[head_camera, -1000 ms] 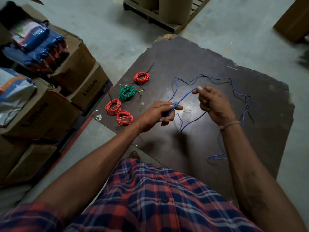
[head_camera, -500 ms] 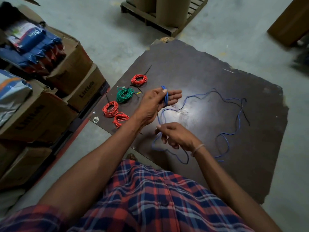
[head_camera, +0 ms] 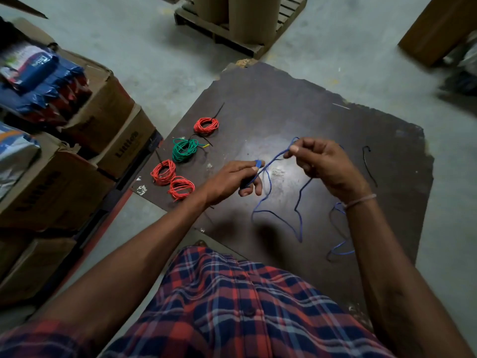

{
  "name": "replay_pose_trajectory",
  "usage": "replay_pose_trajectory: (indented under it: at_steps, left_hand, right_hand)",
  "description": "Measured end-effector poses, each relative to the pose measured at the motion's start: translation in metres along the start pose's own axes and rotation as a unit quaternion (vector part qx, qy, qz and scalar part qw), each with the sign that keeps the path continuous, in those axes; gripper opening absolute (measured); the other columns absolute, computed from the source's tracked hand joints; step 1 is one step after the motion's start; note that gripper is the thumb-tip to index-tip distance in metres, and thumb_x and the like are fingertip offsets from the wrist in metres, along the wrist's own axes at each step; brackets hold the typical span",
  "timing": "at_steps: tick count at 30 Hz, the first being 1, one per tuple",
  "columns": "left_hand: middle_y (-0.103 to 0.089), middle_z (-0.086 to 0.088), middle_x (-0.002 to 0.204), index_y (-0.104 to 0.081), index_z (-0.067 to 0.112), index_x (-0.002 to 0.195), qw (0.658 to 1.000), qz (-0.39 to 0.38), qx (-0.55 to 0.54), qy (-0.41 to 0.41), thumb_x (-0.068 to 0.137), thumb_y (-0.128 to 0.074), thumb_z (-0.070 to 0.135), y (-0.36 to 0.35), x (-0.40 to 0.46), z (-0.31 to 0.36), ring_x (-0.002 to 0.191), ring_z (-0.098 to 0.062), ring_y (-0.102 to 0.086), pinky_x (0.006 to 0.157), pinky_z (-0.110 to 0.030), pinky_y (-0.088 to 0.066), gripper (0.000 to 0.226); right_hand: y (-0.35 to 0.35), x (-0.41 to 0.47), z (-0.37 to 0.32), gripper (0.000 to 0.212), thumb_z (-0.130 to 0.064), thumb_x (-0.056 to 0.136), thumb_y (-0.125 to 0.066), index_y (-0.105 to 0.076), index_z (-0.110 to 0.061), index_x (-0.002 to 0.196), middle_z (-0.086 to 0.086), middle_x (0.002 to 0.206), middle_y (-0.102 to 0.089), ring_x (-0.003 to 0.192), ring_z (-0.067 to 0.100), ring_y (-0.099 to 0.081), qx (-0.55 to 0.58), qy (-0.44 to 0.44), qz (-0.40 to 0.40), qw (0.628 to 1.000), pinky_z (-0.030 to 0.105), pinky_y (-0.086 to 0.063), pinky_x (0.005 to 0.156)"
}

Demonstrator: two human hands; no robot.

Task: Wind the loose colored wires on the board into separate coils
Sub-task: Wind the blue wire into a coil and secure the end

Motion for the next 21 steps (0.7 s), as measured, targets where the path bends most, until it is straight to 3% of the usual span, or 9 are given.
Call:
replay_pose_trajectory:
  at_steps: [3, 7, 9, 12, 15, 18, 21]
  left_hand:
    - [-0.064, -0.021, 0.07, -0.056, -0.013, 0.128, 0.991, 0.009, -0.13, 0.021, 0.106, -0.036, 0.011, -0.009, -0.001, -0.004, 0.042, -0.015, -0.033, 0.049, -0.028, -0.025, 0.038]
    - [-0.056, -0.013, 0.067, -0.054, -0.013, 0.132, 0.963, 0.029, -0.266, 0.041, 0.104, -0.032, 0.012, -0.012, -0.002, 0.0, 0.039, -0.006, -0.026, 0.044, -0.02, -0.019, 0.044]
    - [-0.054, -0.006, 0.066, -0.052, -0.014, 0.131, 0.947, 0.035, -0.316, 0.038, 0.105, -0.031, 0.014, -0.01, -0.001, 0.006, 0.038, -0.003, -0.026, 0.043, -0.018, -0.018, 0.044]
    - [-0.062, -0.005, 0.071, -0.048, -0.015, 0.133, 0.93, 0.093, -0.355, 0.018, 0.107, -0.034, 0.012, 0.005, 0.004, 0.012, 0.04, -0.003, -0.037, 0.041, -0.012, -0.036, 0.04]
    - [-0.076, -0.012, 0.092, -0.054, -0.01, 0.117, 0.933, 0.148, -0.326, -0.022, 0.109, -0.036, 0.011, 0.025, 0.008, 0.017, 0.062, -0.011, -0.065, 0.061, -0.017, -0.055, 0.028]
    - [-0.077, -0.012, 0.106, -0.066, 0.002, 0.1, 0.966, 0.178, -0.184, -0.029, 0.111, -0.036, 0.012, 0.04, 0.01, 0.013, 0.09, -0.02, -0.075, 0.078, -0.024, -0.059, 0.034]
    - [-0.077, -0.014, 0.101, -0.063, -0.004, 0.095, 0.984, 0.176, -0.033, -0.012, 0.111, -0.036, 0.011, 0.039, 0.011, 0.006, 0.086, -0.02, -0.075, 0.077, -0.026, -0.058, 0.035]
  right_hand:
    - [0.005, 0.023, 0.009, 0.026, -0.015, 0.103, -0.06, -0.068, 0.01, 0.102, -0.001, 0.058, -0.035, 0.049, 0.006, -0.028, -0.011, 0.019, 0.031, 0.999, 0.019, -0.02, 0.045]
    - [0.002, 0.046, 0.045, 0.021, -0.025, 0.1, -0.067, -0.076, -0.007, 0.095, -0.007, 0.056, -0.036, 0.049, 0.007, -0.027, -0.022, -0.012, 0.086, 0.996, 0.022, -0.02, 0.045]
    - [-0.014, 0.047, 0.071, 0.022, -0.029, 0.1, -0.066, -0.079, -0.015, 0.089, -0.001, 0.058, -0.034, 0.049, 0.009, -0.025, -0.023, -0.061, 0.066, 0.996, 0.025, -0.016, 0.046]
    - [-0.055, 0.031, 0.099, 0.039, -0.037, 0.105, -0.057, -0.078, -0.017, 0.079, 0.001, 0.063, -0.046, 0.051, 0.012, -0.03, -0.058, -0.15, -0.031, 0.987, 0.024, -0.018, 0.048]
    - [-0.093, 0.002, 0.098, 0.047, -0.05, 0.105, -0.05, -0.078, -0.015, 0.091, 0.006, 0.066, -0.058, 0.047, 0.012, -0.038, -0.146, -0.177, -0.151, 0.962, 0.021, -0.029, 0.043]
    - [-0.11, -0.025, 0.075, 0.027, -0.038, 0.104, -0.057, -0.071, -0.016, 0.1, 0.013, 0.069, -0.069, 0.048, 0.018, -0.05, -0.2, -0.146, -0.22, 0.943, 0.027, -0.042, 0.044]
    - [-0.098, -0.029, 0.043, 0.018, -0.022, 0.102, -0.062, -0.065, -0.005, 0.101, 0.015, 0.068, -0.07, 0.045, 0.02, -0.057, -0.216, -0.107, -0.219, 0.946, 0.027, -0.047, 0.045]
Point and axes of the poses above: each hand's wrist, its own x-axis towards the middle knuckle, its own y-axis out of the back of the hand, z = x × y, the point moved 9 cm from there along x, towards the middle knuckle
